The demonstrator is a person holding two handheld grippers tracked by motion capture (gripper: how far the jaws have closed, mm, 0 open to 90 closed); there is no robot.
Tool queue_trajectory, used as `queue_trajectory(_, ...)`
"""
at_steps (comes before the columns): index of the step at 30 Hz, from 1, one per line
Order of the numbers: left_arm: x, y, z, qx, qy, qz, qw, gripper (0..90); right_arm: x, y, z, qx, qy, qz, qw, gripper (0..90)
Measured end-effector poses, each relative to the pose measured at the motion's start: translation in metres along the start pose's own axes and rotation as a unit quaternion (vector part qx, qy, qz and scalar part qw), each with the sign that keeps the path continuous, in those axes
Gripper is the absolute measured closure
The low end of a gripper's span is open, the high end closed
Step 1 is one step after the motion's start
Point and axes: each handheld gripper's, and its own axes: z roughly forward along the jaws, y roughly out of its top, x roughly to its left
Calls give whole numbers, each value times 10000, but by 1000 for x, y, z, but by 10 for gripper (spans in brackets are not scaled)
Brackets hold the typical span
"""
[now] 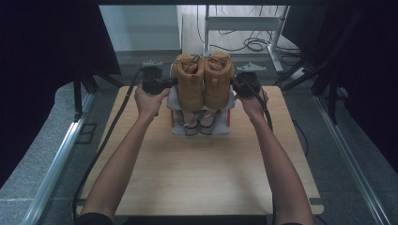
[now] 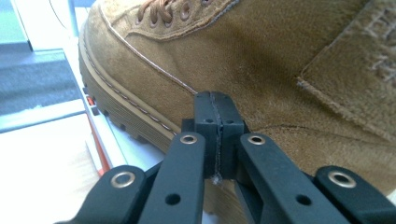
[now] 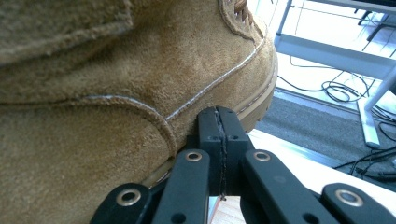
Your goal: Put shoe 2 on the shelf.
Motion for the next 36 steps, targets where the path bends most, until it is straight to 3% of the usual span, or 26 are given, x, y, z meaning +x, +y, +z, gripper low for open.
queue_trajectory(5,2,-3,-7,-100,36,50,9999,895,-4,-4,-6,-166,109,88,9998,893)
queue_trajectory(11,1,-5,-28,-205,57,247,9995,894,-5,-9,-30,-480,232,12,9986,893)
queue_trajectory(23,-3,-28,-55,-267,-43,346,9990,877,-5,-31,-63,-582,742,240,9953,856)
queue_trajectory(27,-5,-40,-63,-230,-75,438,9987,821,-4,-41,-73,-553,929,308,9937,773)
queue_trajectory(30,-6,-50,-68,-218,-45,509,9985,735,-2,-46,-77,-489,1091,218,9926,700)
queue_trajectory(36,-5,-69,-75,-175,-108,411,9989,620,6,-58,-88,-504,1245,203,9907,600)
